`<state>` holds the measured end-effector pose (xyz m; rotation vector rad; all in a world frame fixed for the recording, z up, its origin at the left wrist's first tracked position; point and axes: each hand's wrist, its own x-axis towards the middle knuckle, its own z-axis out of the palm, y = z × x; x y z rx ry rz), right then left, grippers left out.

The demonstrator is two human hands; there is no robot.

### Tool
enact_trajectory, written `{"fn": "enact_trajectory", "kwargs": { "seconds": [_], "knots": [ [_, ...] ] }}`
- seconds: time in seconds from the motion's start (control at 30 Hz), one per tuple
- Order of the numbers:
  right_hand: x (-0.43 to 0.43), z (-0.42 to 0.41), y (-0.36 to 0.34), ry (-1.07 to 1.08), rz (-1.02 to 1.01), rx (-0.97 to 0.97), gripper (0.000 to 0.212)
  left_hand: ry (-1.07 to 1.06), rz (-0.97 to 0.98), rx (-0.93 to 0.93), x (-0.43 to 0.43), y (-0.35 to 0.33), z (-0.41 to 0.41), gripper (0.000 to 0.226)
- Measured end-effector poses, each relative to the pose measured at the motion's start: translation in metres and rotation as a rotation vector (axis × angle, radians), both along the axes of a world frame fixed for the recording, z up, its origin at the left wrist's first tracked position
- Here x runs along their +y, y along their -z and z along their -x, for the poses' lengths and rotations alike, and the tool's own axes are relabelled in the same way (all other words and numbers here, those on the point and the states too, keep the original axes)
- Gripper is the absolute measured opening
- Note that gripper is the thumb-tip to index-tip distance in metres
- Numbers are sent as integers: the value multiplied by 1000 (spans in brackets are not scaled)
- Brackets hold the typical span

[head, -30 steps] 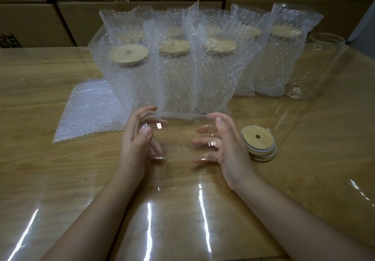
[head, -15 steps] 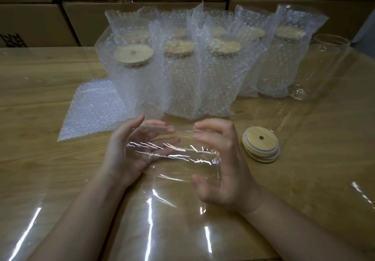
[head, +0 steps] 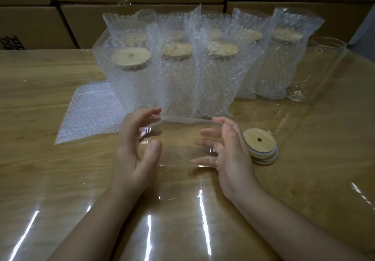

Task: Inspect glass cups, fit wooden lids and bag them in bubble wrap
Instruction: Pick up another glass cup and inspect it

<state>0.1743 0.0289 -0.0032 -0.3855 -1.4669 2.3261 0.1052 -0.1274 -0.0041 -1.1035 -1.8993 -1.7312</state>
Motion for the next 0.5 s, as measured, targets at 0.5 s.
{"fn": "enact_trajectory", "kwargs": {
  "seconds": [0.5],
  "knots": [
    [-1,-14,-5,181,-612,388,36,390,-56,-1116,-4,-17,7,34]
  ]
}}
